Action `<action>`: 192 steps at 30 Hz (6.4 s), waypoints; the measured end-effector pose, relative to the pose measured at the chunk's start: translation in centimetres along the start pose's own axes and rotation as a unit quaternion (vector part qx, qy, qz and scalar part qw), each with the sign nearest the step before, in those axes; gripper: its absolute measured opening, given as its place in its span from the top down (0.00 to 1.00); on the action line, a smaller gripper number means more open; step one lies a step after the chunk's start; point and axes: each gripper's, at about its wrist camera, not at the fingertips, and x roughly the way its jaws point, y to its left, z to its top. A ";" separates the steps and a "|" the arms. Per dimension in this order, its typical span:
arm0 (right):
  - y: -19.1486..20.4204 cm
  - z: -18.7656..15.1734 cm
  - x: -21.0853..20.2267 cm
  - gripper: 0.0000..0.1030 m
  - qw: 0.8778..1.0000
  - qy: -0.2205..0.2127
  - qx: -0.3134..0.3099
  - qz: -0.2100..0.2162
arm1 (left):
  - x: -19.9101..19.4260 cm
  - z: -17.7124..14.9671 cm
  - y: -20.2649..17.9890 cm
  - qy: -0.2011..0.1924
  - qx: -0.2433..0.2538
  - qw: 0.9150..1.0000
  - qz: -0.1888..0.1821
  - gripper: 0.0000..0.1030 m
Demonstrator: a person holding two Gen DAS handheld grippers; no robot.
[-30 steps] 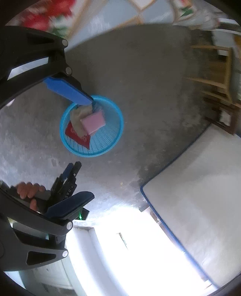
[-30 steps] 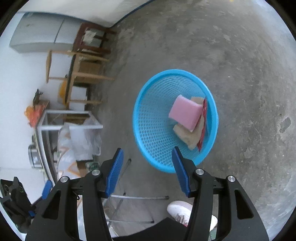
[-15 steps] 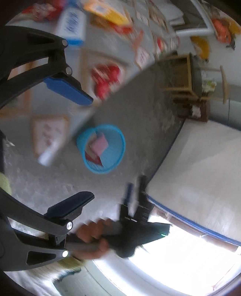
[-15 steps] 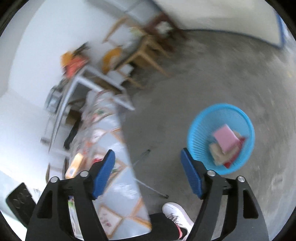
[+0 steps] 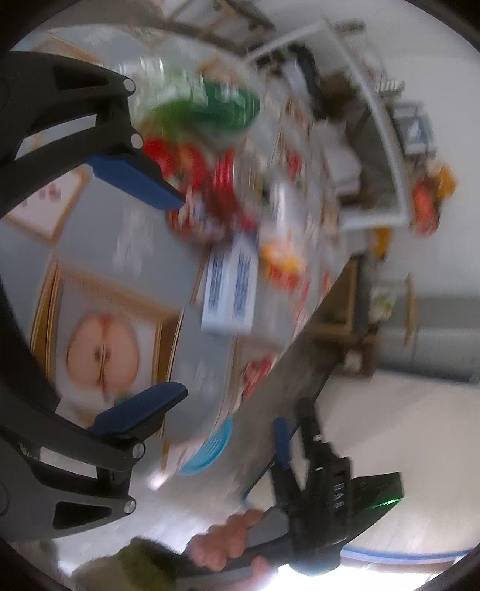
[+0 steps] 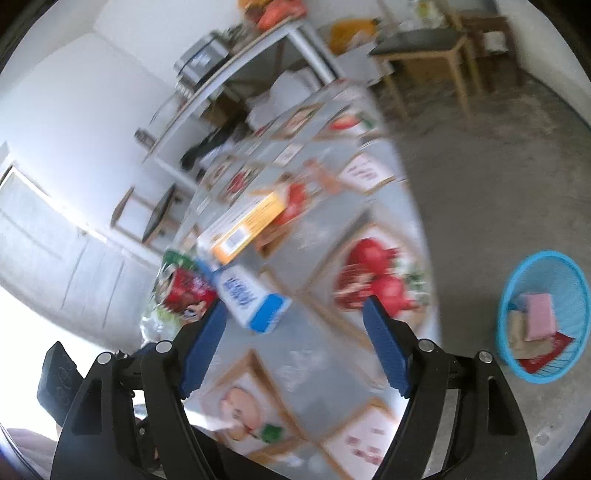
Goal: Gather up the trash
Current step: 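Bring both tools back to the table, then grasp the white-orange Calcitriol medicine box with the right tool, then grasp the red can with the left tool while the right tool holds the Calcitriol box, then lift the red can with the left tool while the right tool holds the box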
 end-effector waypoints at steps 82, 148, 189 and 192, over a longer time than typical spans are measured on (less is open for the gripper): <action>5.4 7.2 4.0 0.25 0.994 0.100 0.046 -0.014 | 6.0 0.9 7.8 -0.021 -0.064 0.998 -0.001 0.25; 8.1 -5.1 7.4 0.17 0.971 0.112 -0.061 -0.204 | 2.4 -1.9 7.2 0.014 -0.103 0.994 0.018 0.38; 8.6 -7.8 9.0 0.32 0.953 0.111 -0.108 -0.259 | 2.0 -2.1 7.5 0.012 -0.106 0.994 0.019 0.39; 8.5 -7.7 9.0 0.32 0.957 0.111 -0.102 -0.249 | 1.9 -2.1 7.5 0.012 -0.106 0.994 0.019 0.39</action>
